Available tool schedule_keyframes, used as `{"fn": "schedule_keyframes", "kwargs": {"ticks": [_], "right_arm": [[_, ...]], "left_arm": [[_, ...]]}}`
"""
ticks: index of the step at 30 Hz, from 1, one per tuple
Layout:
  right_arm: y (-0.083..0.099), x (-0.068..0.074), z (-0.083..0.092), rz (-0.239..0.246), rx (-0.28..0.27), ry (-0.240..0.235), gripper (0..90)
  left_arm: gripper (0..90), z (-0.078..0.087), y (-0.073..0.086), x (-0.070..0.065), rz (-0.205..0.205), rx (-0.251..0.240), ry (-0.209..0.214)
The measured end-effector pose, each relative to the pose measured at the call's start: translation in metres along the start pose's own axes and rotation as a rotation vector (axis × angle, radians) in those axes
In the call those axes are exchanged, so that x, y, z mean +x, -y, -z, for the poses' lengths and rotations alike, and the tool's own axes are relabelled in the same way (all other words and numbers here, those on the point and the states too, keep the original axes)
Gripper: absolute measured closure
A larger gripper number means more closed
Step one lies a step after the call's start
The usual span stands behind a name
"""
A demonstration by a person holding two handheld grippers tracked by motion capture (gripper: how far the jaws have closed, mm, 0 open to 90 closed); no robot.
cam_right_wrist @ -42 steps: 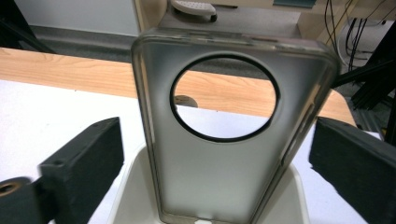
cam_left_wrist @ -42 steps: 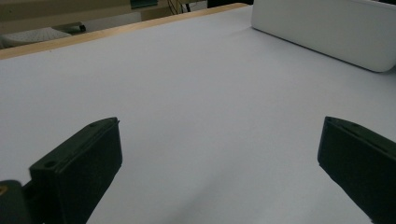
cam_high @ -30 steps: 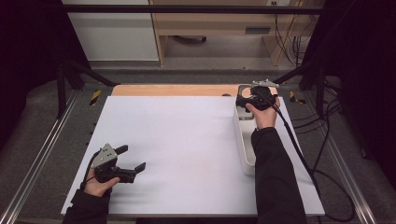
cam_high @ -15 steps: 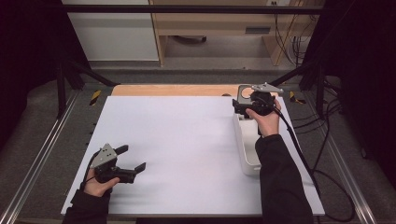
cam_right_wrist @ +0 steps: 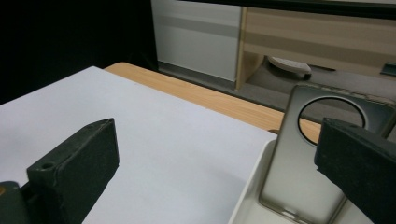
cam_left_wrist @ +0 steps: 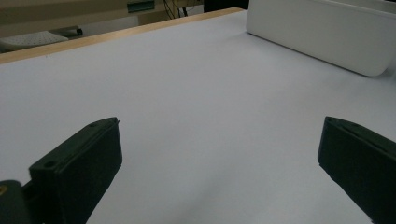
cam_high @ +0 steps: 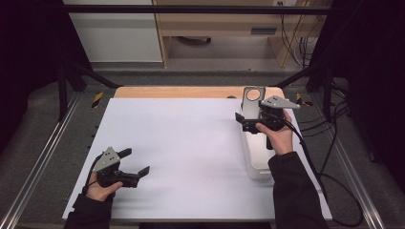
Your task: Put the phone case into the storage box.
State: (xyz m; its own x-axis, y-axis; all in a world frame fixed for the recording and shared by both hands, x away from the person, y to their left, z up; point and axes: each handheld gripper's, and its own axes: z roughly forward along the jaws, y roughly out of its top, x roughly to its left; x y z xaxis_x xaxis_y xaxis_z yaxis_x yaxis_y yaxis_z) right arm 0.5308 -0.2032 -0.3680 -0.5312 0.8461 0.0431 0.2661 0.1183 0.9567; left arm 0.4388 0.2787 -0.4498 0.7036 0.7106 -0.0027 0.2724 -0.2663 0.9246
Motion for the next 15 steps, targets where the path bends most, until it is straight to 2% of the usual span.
{"fn": "schedule_keyframes", "kwargs": {"ticks": [9,15], "right_arm": [[0.012,0.012,0.029,0.03,-0.043,-0.105,0.5],[0.024,0.014,0.044,0.046,-0.052,-0.135,0.5]], "left_arm": [[0.0,0.0,-0.001,-0.001,0.0,-0.006,0.006],[0.0,0.001,-0.002,-0.002,0.007,-0.014,0.015]]}}
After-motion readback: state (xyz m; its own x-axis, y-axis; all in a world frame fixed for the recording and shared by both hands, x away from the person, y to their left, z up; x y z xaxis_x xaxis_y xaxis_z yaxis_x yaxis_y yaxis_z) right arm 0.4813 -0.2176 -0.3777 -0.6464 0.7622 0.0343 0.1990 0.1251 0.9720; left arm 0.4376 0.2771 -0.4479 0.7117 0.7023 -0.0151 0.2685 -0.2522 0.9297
